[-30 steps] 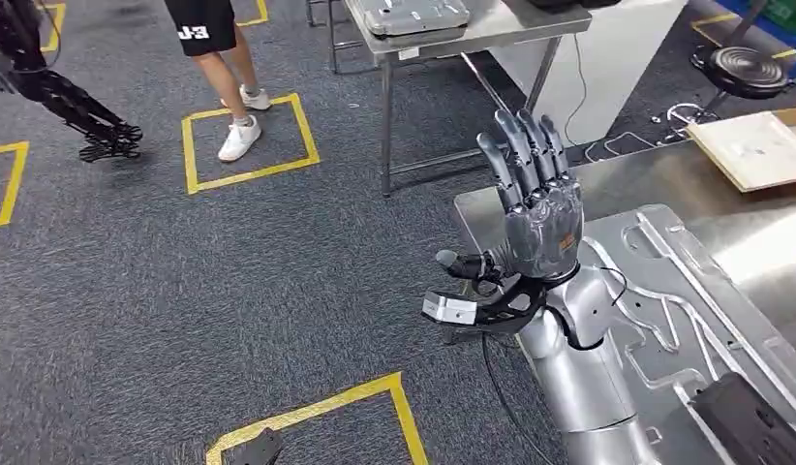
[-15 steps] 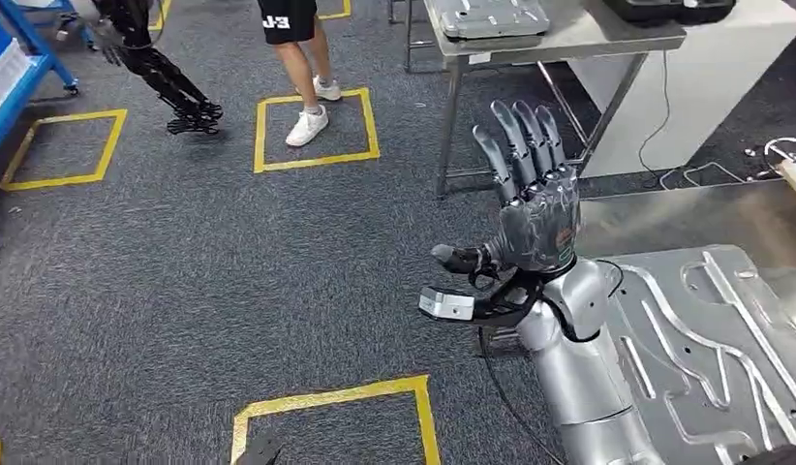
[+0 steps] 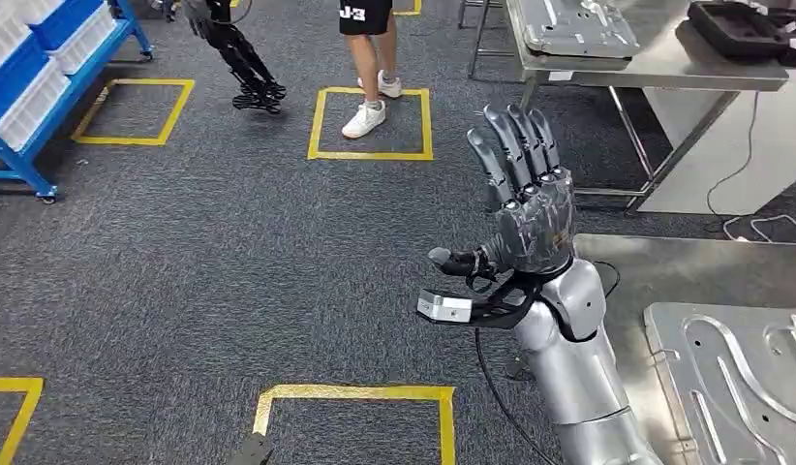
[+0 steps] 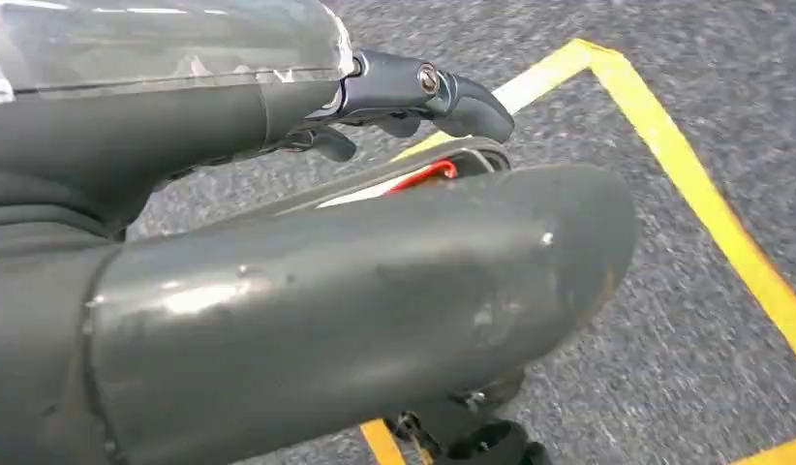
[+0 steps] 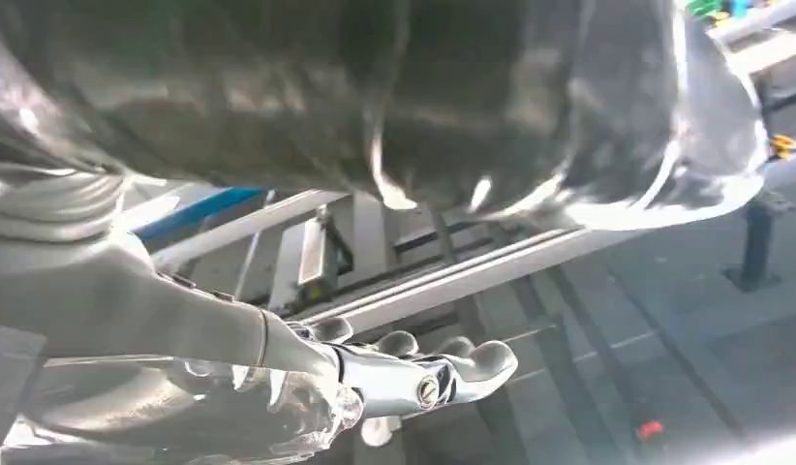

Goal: Take the parts from the cabinet and place them on the table.

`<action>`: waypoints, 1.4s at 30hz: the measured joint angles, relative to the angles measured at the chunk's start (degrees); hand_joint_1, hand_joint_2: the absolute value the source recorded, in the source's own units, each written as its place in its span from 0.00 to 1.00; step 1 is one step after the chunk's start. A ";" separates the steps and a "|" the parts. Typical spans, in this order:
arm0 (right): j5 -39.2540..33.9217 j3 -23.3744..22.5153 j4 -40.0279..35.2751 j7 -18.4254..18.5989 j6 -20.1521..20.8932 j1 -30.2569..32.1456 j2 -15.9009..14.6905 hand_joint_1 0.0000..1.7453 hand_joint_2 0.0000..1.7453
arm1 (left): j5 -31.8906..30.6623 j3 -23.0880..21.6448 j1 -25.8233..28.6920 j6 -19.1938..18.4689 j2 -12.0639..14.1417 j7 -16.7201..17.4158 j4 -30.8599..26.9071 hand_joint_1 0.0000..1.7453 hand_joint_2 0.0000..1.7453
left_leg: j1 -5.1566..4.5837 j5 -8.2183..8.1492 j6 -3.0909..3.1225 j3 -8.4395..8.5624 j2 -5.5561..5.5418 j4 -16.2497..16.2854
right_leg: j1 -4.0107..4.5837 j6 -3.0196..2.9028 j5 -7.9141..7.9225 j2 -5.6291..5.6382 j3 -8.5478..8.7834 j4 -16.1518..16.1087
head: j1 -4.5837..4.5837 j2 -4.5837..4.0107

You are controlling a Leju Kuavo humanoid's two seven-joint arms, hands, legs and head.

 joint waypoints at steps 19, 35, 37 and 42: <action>0.09 -0.20 0.28 -0.11 0.02 -0.21 0.66 0.00 0.00 | -0.63 0.15 -0.23 0.24 0.92 0.63 0.00 0.00 0.00 | -0.40 -0.78 -1.76 0.22 8.37 0.08 | 0.64 -0.45 1.37 -7.01 4.63 -8.93 | -0.26 0.00; -1.20 -4.33 2.54 -3.93 0.02 1.36 1.53 0.00 0.00 | -1.07 0.20 0.53 0.17 1.03 0.07 0.02 0.00 0.00 | 0.07 -0.10 -0.85 -0.37 -1.99 0.02 | 0.00 -0.75 2.15 4.04 2.97 -8.23 | -0.11 0.00; -1.22 -4.39 2.64 -4.02 0.02 1.36 1.77 0.00 0.00 | -1.07 0.20 0.91 0.17 1.05 0.06 0.02 0.00 0.00 | 0.47 0.18 -1.71 -0.54 -3.17 -0.38 | 0.35 -0.88 2.14 3.09 3.05 -8.21 | -0.18 0.00; -1.22 -4.57 2.84 -4.07 0.02 1.41 2.56 0.00 0.00 | -1.03 0.20 0.74 0.20 1.36 0.04 0.02 0.00 0.00 | 0.05 -6.51 -2.92 -6.31 3.74 11.95 | -0.06 -2.01 2.53 -1.05 4.23 -9.63 | -0.52 0.00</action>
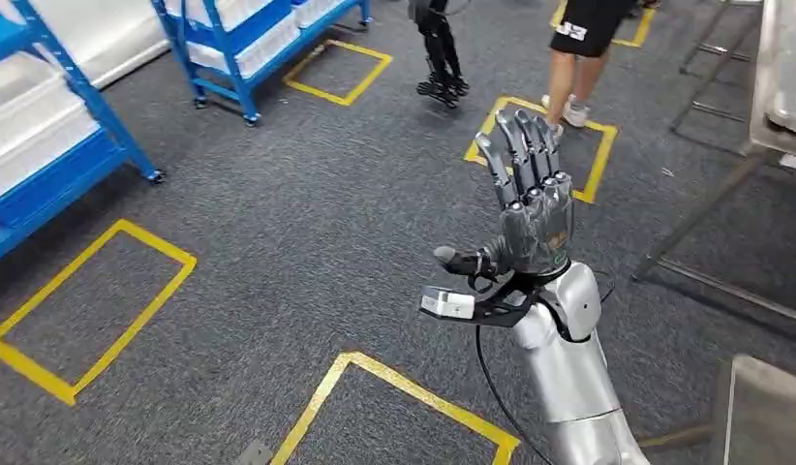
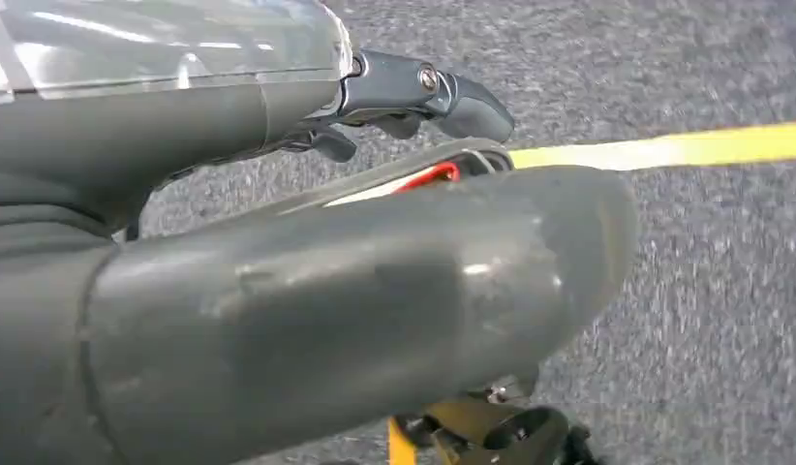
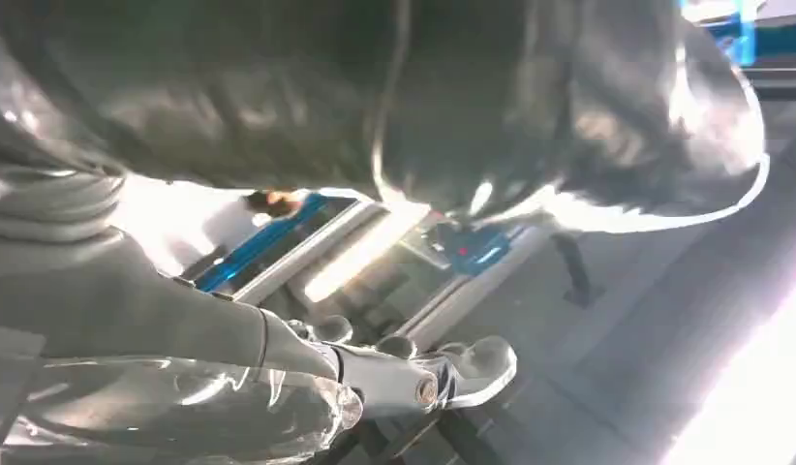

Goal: Take the parts from the cabinet and place them on the table.

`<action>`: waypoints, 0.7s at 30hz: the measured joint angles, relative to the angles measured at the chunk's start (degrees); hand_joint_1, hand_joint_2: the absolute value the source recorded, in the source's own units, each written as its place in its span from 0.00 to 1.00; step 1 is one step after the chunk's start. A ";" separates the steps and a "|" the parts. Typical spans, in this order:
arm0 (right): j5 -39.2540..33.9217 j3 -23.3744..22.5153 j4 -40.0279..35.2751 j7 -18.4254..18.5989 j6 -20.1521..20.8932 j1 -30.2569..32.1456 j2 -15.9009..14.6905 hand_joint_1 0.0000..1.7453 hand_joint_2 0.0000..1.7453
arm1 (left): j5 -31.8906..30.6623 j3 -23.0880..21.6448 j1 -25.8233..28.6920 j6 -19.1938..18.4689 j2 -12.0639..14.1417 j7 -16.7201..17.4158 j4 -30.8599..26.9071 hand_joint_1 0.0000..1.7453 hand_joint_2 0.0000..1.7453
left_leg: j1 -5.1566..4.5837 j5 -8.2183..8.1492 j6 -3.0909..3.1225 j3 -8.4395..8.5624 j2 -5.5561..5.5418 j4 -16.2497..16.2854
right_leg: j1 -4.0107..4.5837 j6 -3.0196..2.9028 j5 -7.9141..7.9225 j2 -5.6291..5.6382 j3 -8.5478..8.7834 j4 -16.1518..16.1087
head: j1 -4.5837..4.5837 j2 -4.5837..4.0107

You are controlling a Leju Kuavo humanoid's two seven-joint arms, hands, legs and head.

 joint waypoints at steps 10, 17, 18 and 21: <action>0.20 -1.84 0.92 -2.30 0.00 0.09 1.09 0.00 0.00 | 0.00 0.04 0.34 -0.02 0.68 -0.07 -0.02 0.00 0.00 | -0.97 6.03 1.65 6.24 3.31 -12.02 | 1.00 1.30 -1.15 -6.34 0.35 0.70 | 0.11 0.00; -0.33 -4.00 1.82 -2.80 0.00 0.51 1.68 0.00 0.00 | -0.11 0.17 0.41 -0.02 0.90 -0.07 0.00 0.00 0.00 | -0.63 6.76 3.16 6.41 -0.98 -12.75 | 0.41 2.37 -9.40 0.07 -7.74 17.93 | 0.11 0.00; -0.33 -4.11 2.03 -2.78 0.00 0.53 1.68 0.00 0.00 | -0.09 0.22 0.53 0.02 0.92 0.02 0.00 0.00 0.00 | -0.64 6.75 3.15 6.41 -1.72 -12.63 | 0.41 2.24 -8.13 0.12 -7.66 17.30 | 0.11 0.00; -0.31 -4.26 2.45 -2.73 0.00 0.36 1.68 0.00 0.00 | 0.00 0.26 0.63 0.07 0.94 0.17 0.00 0.00 0.00 | -0.63 6.68 3.05 6.46 -3.89 -12.26 | 0.41 1.49 -0.44 2.10 -2.18 4.98 | 0.11 0.00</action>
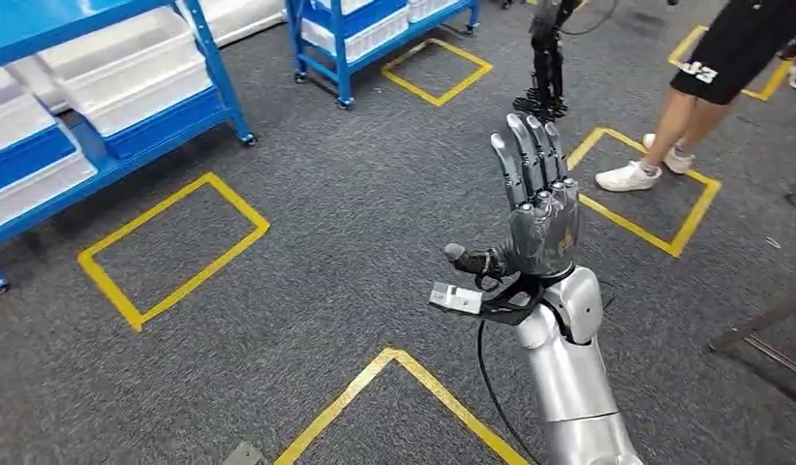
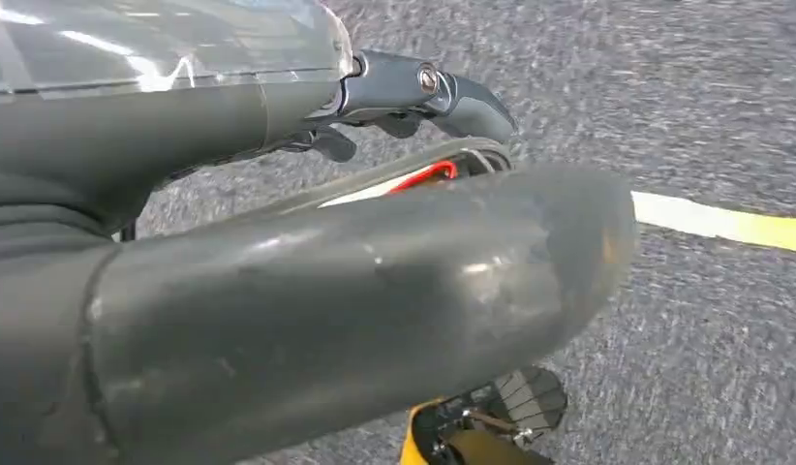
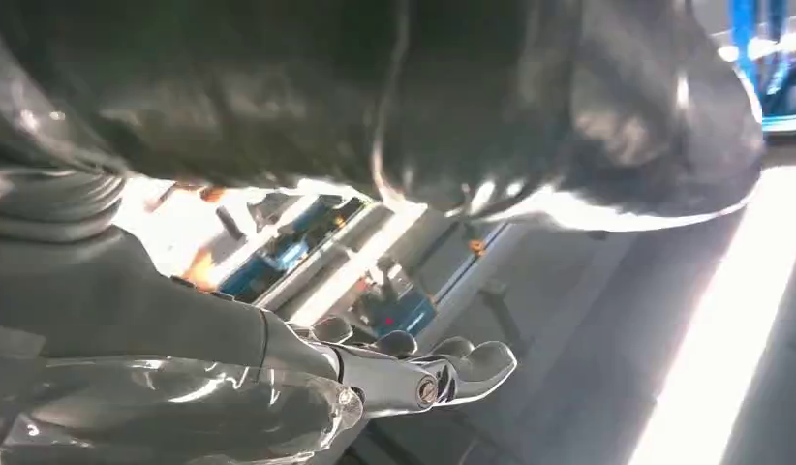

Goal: Take the parts from the cabinet and place them on the table.

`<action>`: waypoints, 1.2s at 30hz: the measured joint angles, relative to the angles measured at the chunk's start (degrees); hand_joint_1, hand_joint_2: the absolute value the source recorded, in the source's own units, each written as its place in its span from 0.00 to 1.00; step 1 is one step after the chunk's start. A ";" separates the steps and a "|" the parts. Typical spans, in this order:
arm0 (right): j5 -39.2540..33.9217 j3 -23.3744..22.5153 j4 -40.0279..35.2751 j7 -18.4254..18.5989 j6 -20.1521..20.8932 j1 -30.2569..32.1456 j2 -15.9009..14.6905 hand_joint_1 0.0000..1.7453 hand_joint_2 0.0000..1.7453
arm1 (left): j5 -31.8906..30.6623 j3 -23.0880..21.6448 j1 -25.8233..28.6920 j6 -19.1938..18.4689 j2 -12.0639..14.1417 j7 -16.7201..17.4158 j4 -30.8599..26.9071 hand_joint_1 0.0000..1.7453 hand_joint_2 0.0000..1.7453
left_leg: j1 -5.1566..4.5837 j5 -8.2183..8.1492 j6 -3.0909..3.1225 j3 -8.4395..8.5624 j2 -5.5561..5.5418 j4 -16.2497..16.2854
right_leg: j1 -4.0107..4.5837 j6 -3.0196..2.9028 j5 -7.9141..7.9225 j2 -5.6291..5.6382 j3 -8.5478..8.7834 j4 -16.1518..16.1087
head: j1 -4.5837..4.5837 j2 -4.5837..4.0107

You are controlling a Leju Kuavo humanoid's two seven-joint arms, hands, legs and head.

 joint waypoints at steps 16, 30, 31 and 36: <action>0.83 -4.61 3.13 -0.18 0.00 0.86 1.07 0.00 0.00 | -0.61 0.59 1.08 -0.07 0.94 0.22 0.00 0.00 0.00 | 0.72 0.04 -3.22 -0.18 7.97 0.30 | 0.04 -1.20 -0.64 -6.78 3.03 -4.86 | -0.17 0.00; 2.03 -8.37 8.26 -0.18 -0.02 -1.88 0.96 0.00 0.00 | -0.76 1.12 0.47 0.09 0.61 0.22 0.00 0.00 0.00 | 0.40 0.12 -0.44 0.25 0.20 -0.42 | -0.78 1.01 -1.34 -0.86 -1.42 2.69 | -0.07 0.00; 2.06 -8.59 8.55 -0.17 -0.02 -2.13 0.96 0.00 0.00 | -0.76 1.12 0.46 0.15 0.59 0.22 0.00 0.00 0.00 | 0.48 -0.14 -0.73 -0.03 -0.44 -0.07 | -1.18 1.03 0.31 1.75 0.23 -1.73 | -0.04 0.00; 2.36 -9.27 9.58 -0.18 -0.02 -2.36 0.94 0.00 0.00 | -0.74 1.40 0.58 0.46 0.63 0.26 0.00 0.00 0.00 | 0.80 0.32 -2.54 -1.24 -3.60 0.11 | -0.94 -0.10 -0.47 1.25 1.07 -3.14 | -0.06 0.00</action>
